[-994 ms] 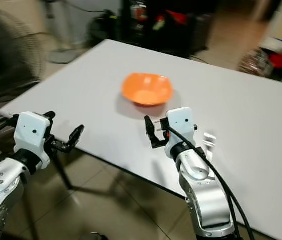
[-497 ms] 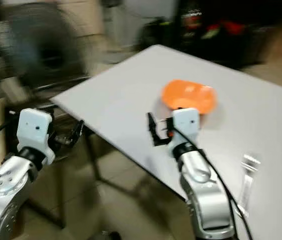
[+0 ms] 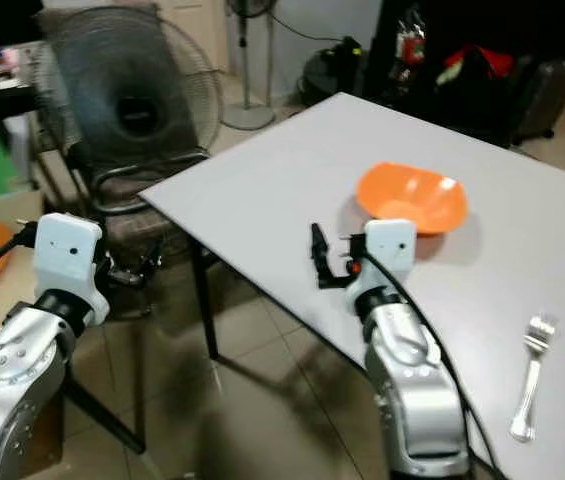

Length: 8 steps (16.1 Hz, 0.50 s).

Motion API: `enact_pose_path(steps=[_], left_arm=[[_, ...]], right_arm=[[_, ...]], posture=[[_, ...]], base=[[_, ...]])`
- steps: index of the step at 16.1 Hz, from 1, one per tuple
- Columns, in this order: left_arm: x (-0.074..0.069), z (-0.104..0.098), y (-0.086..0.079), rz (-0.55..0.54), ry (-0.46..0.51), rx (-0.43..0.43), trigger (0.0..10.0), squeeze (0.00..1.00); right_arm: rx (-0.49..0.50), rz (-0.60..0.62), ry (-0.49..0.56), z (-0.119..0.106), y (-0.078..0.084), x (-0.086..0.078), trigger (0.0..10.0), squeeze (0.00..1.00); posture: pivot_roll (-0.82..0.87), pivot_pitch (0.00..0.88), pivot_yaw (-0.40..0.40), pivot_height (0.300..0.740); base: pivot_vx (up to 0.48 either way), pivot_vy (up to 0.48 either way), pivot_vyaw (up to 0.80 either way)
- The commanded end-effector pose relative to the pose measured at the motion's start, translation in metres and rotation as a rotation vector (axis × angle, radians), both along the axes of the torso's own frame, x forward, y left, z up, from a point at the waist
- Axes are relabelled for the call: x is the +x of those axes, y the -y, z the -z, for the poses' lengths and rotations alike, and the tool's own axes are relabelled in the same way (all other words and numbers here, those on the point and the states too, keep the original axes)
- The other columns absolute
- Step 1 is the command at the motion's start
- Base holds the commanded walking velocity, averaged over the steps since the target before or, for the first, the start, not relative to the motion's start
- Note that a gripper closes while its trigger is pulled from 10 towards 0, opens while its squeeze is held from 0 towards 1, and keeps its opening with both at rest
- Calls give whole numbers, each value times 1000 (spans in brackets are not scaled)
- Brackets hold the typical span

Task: Setting the table

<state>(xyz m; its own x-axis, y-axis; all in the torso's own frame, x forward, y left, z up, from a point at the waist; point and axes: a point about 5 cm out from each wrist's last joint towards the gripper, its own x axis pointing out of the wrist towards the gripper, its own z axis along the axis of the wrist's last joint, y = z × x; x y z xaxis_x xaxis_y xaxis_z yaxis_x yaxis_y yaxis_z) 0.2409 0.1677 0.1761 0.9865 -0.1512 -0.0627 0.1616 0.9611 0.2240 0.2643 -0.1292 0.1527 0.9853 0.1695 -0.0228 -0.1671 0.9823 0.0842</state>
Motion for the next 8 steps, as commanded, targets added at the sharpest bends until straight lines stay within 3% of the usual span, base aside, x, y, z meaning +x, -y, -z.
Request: enact_pose_path(steps=[1,8], left_arm=[[1,-1,-1,-10,-1,7,10000,0],[2,-2,-1,-11,0,5,10000,0]], right_arm=[[0,-12,0,0,-1,2,10000,1000],[2,-43,-9,2,-5,4,10000,1000]], posture=[[16,0,2,740],[22,0,-3,740]], base=[[0,274,0],[0,309,0]])
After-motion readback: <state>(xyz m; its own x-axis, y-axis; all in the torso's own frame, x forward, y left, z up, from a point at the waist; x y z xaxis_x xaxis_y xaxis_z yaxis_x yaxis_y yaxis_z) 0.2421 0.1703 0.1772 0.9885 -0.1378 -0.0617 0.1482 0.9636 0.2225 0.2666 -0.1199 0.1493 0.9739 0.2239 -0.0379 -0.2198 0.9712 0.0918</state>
